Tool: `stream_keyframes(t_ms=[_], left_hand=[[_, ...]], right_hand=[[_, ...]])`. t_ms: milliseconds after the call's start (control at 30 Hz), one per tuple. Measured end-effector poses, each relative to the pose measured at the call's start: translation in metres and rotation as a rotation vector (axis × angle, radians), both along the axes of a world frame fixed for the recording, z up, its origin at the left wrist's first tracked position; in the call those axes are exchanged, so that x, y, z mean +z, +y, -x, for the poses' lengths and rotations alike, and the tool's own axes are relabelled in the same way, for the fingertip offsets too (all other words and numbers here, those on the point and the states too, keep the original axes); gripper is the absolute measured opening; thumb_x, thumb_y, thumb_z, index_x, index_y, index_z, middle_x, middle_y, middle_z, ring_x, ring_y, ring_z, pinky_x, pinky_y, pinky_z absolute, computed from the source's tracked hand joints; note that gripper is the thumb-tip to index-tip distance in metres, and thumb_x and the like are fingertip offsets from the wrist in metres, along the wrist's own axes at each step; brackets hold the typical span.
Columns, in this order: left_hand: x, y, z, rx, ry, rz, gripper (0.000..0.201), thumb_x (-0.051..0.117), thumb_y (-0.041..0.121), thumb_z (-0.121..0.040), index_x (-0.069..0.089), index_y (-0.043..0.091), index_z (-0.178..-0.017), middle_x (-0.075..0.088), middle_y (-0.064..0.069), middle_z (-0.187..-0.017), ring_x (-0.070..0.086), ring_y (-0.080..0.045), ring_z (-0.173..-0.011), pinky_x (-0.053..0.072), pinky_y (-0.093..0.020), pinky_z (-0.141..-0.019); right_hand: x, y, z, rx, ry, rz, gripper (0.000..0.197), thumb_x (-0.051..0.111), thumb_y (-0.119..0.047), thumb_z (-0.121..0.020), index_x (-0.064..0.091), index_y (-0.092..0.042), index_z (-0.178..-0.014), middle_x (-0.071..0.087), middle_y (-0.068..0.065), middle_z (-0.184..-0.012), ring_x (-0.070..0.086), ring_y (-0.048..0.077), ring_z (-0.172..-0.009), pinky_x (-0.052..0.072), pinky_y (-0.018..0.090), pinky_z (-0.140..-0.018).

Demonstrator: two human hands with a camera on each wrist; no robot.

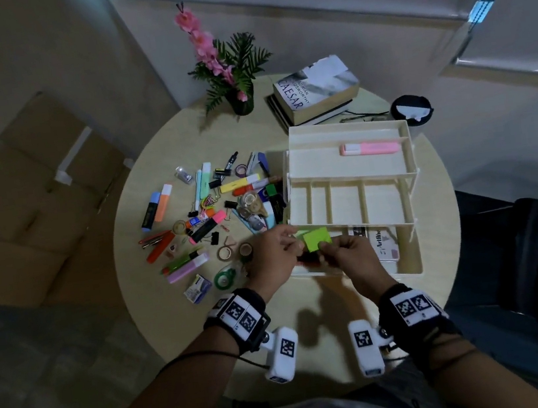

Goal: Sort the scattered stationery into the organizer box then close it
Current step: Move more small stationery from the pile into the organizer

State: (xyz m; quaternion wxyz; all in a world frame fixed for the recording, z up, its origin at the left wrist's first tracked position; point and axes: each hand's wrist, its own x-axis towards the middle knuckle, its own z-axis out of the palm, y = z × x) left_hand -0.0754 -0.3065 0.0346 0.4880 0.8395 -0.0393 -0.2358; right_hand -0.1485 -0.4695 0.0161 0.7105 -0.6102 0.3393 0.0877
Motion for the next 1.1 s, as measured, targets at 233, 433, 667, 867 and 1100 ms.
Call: stream_keyframes(t_ms=[233, 433, 667, 867, 1100], left_hand=[[-0.009, 0.019, 0.0, -0.067, -0.077, -0.247, 0.029, 0.082, 0.02, -0.088, 0.062, 0.018, -0.109, 0.061, 0.006, -0.091, 0.063, -0.017, -0.085, 0.053, -0.031, -0.076], [-0.014, 0.034, 0.001, -0.178, 0.0, -0.217, 0.034, 0.08, 0.02, -0.09, 0.054, 0.02, -0.111, 0.059, 0.006, -0.091, 0.061, -0.013, -0.079, 0.05, -0.03, -0.075], [-0.017, 0.034, -0.001, -0.176, 0.056, -0.189, 0.033, 0.075, 0.017, -0.091, 0.052, 0.02, -0.114, 0.06, -0.003, -0.097, 0.063, -0.024, -0.088, 0.051, -0.036, -0.081], [-0.021, 0.039, -0.002, -0.2, 0.079, -0.203, 0.033, 0.076, 0.022, -0.091, 0.052, 0.022, -0.114, 0.062, -0.001, -0.099, 0.064, -0.023, -0.092, 0.054, -0.038, -0.082], [-0.022, 0.039, -0.001, -0.201, 0.095, -0.243, 0.031, 0.074, 0.024, -0.093, 0.058, 0.014, -0.117, 0.065, -0.006, -0.105, 0.065, -0.026, -0.097, 0.054, -0.038, -0.086]], right_hand=[[-0.016, 0.009, -0.029, -0.213, 0.101, -0.181, 0.041, 0.053, 0.014, -0.095, 0.064, -0.004, -0.059, 0.065, 0.018, -0.067, 0.063, 0.029, -0.074, 0.056, 0.039, -0.078], [-0.021, 0.018, -0.025, -0.152, 0.114, 0.01, 0.02, 0.057, 0.017, -0.083, 0.072, 0.011, -0.073, 0.069, 0.022, -0.066, 0.066, 0.025, -0.057, 0.054, 0.027, -0.051], [-0.014, 0.014, -0.034, -0.241, 0.192, -0.173, 0.009, 0.068, 0.006, -0.088, 0.073, 0.013, -0.087, 0.074, 0.026, -0.08, 0.072, 0.03, -0.067, 0.062, 0.044, -0.071], [-0.016, 0.02, -0.032, 0.193, 0.111, 0.373, 0.031, 0.089, -0.034, -0.075, 0.077, -0.006, -0.068, 0.073, 0.008, -0.063, 0.062, 0.013, -0.056, 0.053, 0.032, -0.059], [-0.021, 0.038, -0.039, 0.536, 0.271, 0.69, 0.033, 0.084, -0.046, -0.074, 0.074, -0.015, -0.072, 0.071, 0.004, -0.071, 0.069, 0.022, -0.071, 0.046, 0.029, -0.057]])
